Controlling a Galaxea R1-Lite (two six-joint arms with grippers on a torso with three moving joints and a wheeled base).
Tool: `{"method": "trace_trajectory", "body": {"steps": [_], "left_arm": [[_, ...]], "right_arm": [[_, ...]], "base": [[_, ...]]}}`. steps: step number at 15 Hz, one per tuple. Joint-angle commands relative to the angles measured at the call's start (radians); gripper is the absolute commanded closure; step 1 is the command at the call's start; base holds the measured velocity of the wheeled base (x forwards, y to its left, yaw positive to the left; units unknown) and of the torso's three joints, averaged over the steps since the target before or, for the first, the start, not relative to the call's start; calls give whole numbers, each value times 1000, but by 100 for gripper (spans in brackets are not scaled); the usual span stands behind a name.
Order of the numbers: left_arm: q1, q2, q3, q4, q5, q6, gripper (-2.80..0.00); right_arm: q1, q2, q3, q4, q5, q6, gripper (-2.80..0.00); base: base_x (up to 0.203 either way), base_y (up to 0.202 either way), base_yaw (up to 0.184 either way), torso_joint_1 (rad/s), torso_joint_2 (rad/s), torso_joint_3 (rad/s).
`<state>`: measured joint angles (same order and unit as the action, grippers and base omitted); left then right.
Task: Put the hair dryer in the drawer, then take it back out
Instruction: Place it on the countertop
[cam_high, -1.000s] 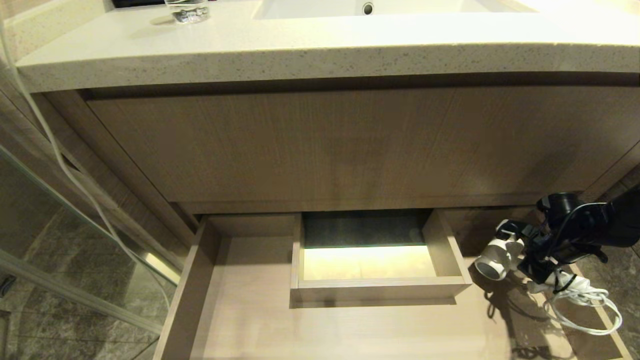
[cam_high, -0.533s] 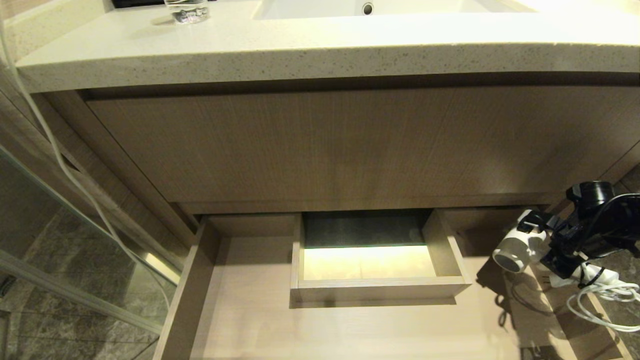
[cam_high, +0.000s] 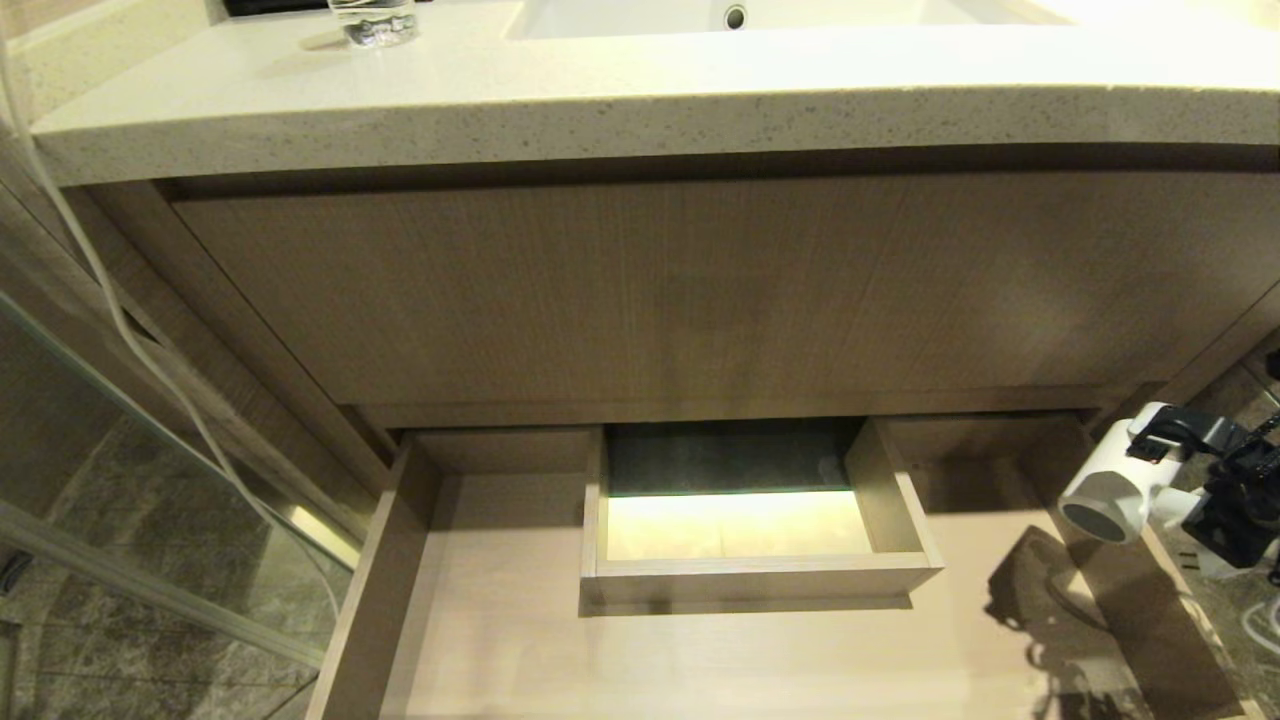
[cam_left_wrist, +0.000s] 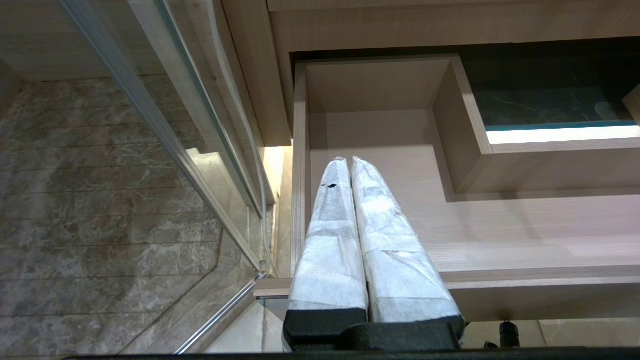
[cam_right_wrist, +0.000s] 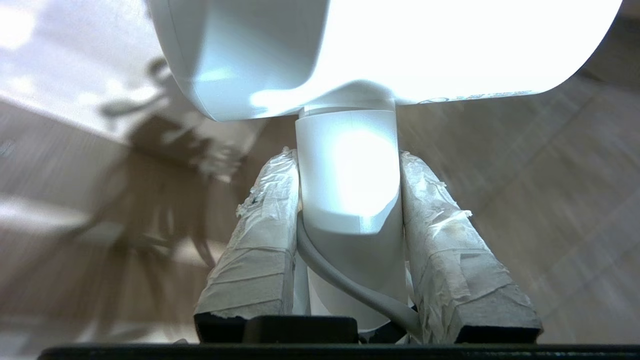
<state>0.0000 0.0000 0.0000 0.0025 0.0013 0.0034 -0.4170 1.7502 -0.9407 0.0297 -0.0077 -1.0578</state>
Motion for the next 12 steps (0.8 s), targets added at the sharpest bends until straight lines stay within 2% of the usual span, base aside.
{"method": "trace_trajectory", "body": {"steps": [1,4,7,9,12], "left_arm": [[0,0,0,-1,1,0,0],[0,0,0,-1,0,0,0],[0,0,0,0,0,0,0],[0,0,0,1,1,0,0],[0,0,0,-1,0,0,0]], "right_arm": [[-7,-270,82,18,-1,-6,0],[-9,-596,155,46,-2,-7,0],[-10,-902,159,80,-5,6,0],[-11,-1017,78,93,-9,39,0],[-15,-1023,-125,102,-11,55,0]], "base": [[0,0,0,0,0,0],[0,0,0,0,0,0],[0,0,0,0,0,0],[0,0,0,0,0,0],[0,0,0,0,0,0]]}}
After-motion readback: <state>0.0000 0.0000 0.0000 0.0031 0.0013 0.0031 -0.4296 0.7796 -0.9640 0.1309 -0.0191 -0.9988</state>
